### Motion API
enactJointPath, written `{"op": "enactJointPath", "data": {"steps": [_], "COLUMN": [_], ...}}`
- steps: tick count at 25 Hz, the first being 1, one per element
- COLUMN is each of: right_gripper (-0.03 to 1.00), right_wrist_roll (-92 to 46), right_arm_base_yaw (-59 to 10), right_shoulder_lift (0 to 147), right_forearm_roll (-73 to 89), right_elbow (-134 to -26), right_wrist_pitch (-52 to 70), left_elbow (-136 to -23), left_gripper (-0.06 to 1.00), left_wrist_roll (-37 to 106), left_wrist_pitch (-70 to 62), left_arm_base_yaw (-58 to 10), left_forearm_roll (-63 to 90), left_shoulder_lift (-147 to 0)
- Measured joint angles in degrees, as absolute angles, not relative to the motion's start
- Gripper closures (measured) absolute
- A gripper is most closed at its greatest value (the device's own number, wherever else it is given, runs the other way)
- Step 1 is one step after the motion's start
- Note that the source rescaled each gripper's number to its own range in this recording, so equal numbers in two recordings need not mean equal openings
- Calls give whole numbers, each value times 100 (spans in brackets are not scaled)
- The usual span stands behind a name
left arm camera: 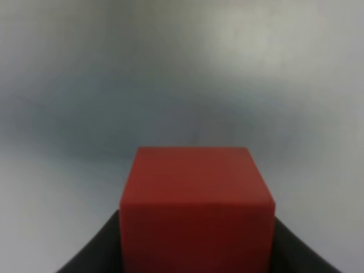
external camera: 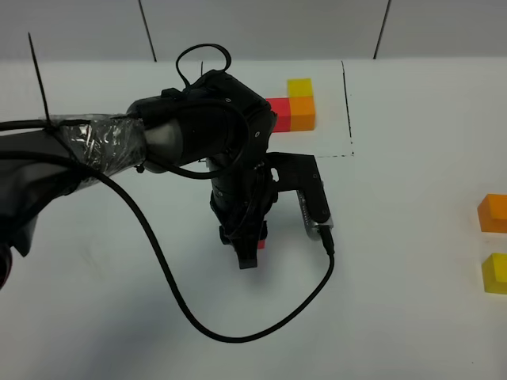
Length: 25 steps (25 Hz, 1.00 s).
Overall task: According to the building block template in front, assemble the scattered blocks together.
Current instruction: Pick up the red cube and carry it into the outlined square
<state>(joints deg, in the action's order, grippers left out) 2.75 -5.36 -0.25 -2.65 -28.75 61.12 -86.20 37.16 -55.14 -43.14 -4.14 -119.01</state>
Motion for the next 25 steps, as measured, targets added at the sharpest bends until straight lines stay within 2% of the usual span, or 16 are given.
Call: {"op": "enactJointPath", "data": {"steps": [13,25], "right_gripper": [27,27], "right_wrist_roll": [275,275], "right_arm_base_yaw": [-536,-536], "right_shoulder_lift": [-25,-25], "right_forearm_roll": [-265,-265], "right_elbow": [-2875,-2875], "right_wrist_pitch": [6112,6112], "left_elbow": [-9136,-9150], "left_gripper": [94,94], "left_wrist_roll": [4213,3611], "left_wrist_pitch": [-5657,-5824], "left_arm_base_yaw": [-4563,-4826], "left_forearm_roll": [-456,-381], "left_shoulder_lift": [-11958,-12475]}}
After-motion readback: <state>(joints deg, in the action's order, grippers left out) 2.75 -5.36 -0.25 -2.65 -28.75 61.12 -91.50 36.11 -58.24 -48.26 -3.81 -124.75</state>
